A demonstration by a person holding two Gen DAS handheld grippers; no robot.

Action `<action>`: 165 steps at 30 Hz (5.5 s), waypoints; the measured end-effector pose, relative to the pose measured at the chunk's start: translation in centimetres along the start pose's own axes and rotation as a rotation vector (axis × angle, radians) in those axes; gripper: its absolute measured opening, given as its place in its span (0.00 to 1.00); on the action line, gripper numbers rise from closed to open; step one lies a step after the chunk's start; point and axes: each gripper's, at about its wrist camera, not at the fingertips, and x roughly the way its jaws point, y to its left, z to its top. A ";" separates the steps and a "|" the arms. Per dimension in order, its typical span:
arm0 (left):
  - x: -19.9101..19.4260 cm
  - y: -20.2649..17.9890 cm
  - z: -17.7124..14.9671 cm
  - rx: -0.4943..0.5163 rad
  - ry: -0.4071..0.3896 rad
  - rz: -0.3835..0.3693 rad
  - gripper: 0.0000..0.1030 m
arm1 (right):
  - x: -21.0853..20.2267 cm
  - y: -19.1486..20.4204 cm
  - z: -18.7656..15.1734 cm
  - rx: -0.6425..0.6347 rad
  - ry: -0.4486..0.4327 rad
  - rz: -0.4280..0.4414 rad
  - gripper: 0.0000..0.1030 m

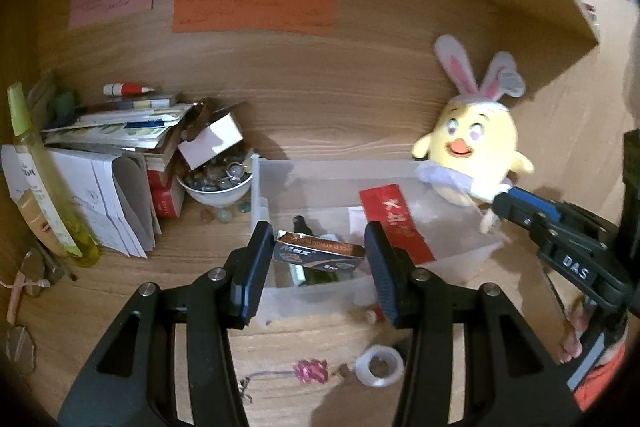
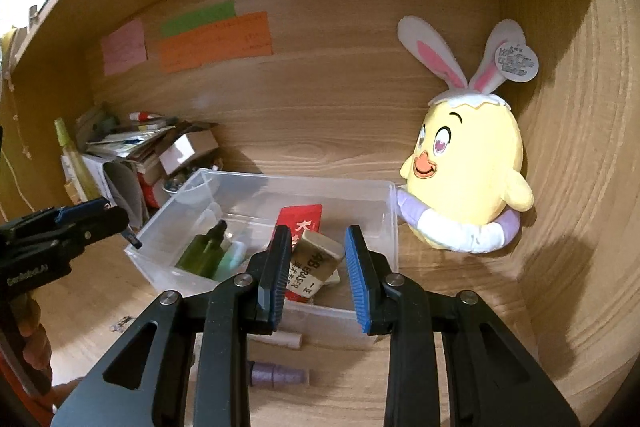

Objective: Organize objects
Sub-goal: 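Carry the beige box and Max card over the clear box with both tools, then open both tools to release the beige box and card into the box, then move the right tool toward the black-purple spray bottle while the left tool approaches the pink keychain, then grasp the spray bottle with the right tool while the left tool grasps the pink bead keychain, then carry the spray bottle and pink keychain over the clear box with both tools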

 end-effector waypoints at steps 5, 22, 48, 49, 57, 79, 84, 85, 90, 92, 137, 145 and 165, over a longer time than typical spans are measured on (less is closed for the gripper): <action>2.2 0.5 -0.1 -0.024 0.039 0.005 0.46 | 1.8 -0.1 -0.3 -0.002 0.034 -0.009 0.24; 6.1 0.6 -1.3 -0.017 0.127 0.008 0.46 | 5.6 -0.5 -1.6 0.015 0.130 -0.010 0.25; 1.9 -1.2 -1.8 0.064 0.071 -0.010 0.76 | 1.7 1.1 -2.0 0.007 0.104 0.049 0.65; 1.6 -1.1 -2.0 0.067 0.072 -0.007 0.77 | 1.3 1.2 -2.1 0.003 0.098 0.048 0.66; 0.3 0.2 -3.6 0.072 0.110 -0.008 0.79 | -0.6 1.6 -4.1 0.004 0.127 0.077 0.75; 3.0 3.0 -9.7 0.066 0.328 0.042 0.79 | 3.7 3.7 -9.0 0.041 0.352 0.125 0.80; 3.7 2.9 -10.1 0.075 0.352 0.030 0.79 | 4.5 4.3 -9.5 0.027 0.383 0.117 0.80; 3.8 2.8 -10.1 0.078 0.356 0.029 0.79 | 4.7 4.3 -9.6 0.027 0.388 0.119 0.80; 4.0 2.4 -10.1 0.094 0.361 0.033 0.79 | 5.2 4.4 -9.8 0.036 0.400 0.115 0.81; 4.3 2.1 -10.1 0.102 0.369 0.034 0.79 | 5.3 4.4 -9.7 0.036 0.401 0.112 0.81; 0.4 1.2 -6.8 0.084 0.181 -0.011 0.25 | 0.9 3.3 -6.5 0.039 0.209 0.104 0.90; -1.7 1.1 -4.7 0.068 0.097 -0.017 0.25 | -1.0 3.0 -5.0 0.042 0.142 0.100 0.89; -4.2 -0.6 -0.2 0.041 -0.054 -0.065 0.25 | -2.6 1.4 -1.4 0.063 0.025 0.075 0.89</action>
